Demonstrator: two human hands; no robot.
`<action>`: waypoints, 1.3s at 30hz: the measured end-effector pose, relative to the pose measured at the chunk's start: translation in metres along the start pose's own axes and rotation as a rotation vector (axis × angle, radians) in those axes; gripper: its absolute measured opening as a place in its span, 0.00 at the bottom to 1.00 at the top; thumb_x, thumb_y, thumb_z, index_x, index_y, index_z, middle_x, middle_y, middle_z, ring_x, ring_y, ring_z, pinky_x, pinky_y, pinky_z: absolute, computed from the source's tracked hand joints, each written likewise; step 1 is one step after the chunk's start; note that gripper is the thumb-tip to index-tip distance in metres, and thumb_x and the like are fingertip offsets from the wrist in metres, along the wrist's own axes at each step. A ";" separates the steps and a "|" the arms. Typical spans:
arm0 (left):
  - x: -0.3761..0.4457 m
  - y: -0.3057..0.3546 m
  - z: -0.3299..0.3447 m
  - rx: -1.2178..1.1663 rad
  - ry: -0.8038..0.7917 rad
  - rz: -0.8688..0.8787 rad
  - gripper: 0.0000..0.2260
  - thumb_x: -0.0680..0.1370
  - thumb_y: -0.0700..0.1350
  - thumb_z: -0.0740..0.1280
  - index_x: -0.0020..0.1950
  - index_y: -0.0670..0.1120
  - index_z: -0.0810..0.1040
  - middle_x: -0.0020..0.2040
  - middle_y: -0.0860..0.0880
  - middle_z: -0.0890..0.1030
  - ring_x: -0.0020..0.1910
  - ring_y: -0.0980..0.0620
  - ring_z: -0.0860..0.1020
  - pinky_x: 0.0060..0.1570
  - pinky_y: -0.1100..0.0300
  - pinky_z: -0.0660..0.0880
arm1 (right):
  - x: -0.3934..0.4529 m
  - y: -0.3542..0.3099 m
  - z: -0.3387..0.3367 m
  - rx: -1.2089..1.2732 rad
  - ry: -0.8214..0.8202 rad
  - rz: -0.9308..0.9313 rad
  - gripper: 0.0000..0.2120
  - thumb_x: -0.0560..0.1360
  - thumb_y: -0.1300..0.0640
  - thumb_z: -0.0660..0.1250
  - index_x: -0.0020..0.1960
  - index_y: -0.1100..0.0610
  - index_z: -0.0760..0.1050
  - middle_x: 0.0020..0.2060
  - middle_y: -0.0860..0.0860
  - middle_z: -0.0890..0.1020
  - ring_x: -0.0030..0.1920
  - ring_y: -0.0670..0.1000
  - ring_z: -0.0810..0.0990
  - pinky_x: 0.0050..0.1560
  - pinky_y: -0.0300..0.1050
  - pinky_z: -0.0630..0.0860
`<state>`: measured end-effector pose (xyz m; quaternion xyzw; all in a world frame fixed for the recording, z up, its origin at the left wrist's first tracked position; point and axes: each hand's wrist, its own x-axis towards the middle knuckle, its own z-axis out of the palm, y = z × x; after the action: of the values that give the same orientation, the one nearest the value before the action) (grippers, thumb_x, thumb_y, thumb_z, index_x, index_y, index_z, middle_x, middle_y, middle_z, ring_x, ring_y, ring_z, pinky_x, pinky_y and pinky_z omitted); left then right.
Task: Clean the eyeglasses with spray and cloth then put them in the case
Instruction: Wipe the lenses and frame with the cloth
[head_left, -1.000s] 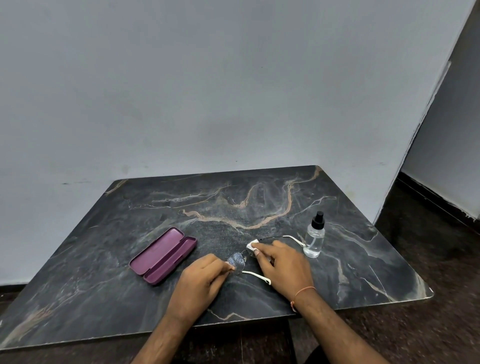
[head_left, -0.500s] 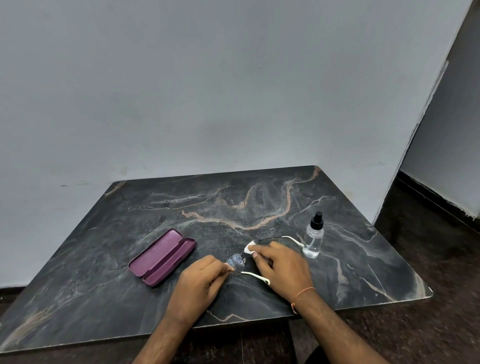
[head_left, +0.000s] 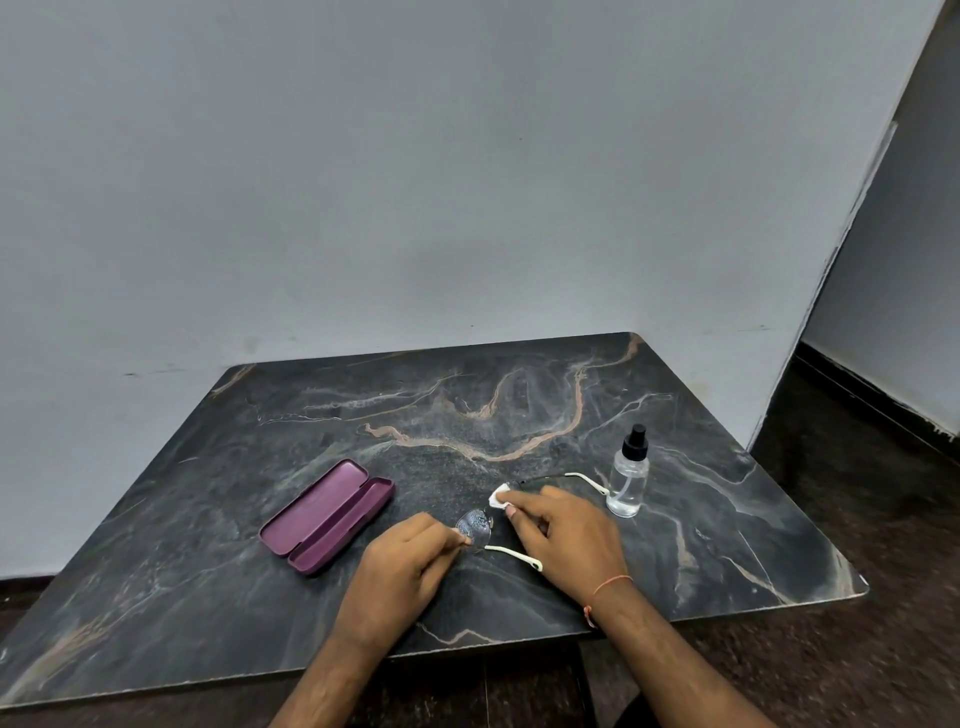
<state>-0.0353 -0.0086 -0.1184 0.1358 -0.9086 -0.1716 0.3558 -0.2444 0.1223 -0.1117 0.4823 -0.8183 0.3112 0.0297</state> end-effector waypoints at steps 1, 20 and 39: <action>0.000 0.000 0.000 -0.004 0.000 -0.001 0.07 0.83 0.50 0.69 0.50 0.50 0.85 0.46 0.56 0.83 0.46 0.57 0.84 0.49 0.60 0.79 | 0.001 -0.001 0.001 -0.022 0.004 0.021 0.15 0.82 0.36 0.61 0.67 0.27 0.76 0.37 0.43 0.76 0.44 0.43 0.81 0.40 0.41 0.72; 0.001 0.003 -0.002 0.009 -0.006 -0.011 0.10 0.83 0.50 0.68 0.49 0.47 0.86 0.45 0.54 0.84 0.45 0.55 0.84 0.49 0.61 0.79 | 0.002 0.000 0.000 0.006 -0.006 0.077 0.13 0.83 0.42 0.63 0.63 0.36 0.83 0.38 0.44 0.75 0.46 0.47 0.82 0.43 0.48 0.76; 0.001 0.003 -0.001 0.012 0.003 -0.005 0.08 0.83 0.50 0.67 0.48 0.49 0.84 0.45 0.55 0.83 0.45 0.57 0.83 0.49 0.66 0.77 | -0.001 0.000 0.001 -0.003 -0.022 -0.007 0.17 0.81 0.35 0.59 0.68 0.29 0.77 0.39 0.44 0.77 0.45 0.44 0.81 0.42 0.44 0.75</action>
<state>-0.0356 -0.0071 -0.1156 0.1407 -0.9088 -0.1667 0.3557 -0.2439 0.1225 -0.1127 0.4885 -0.8174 0.3045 0.0224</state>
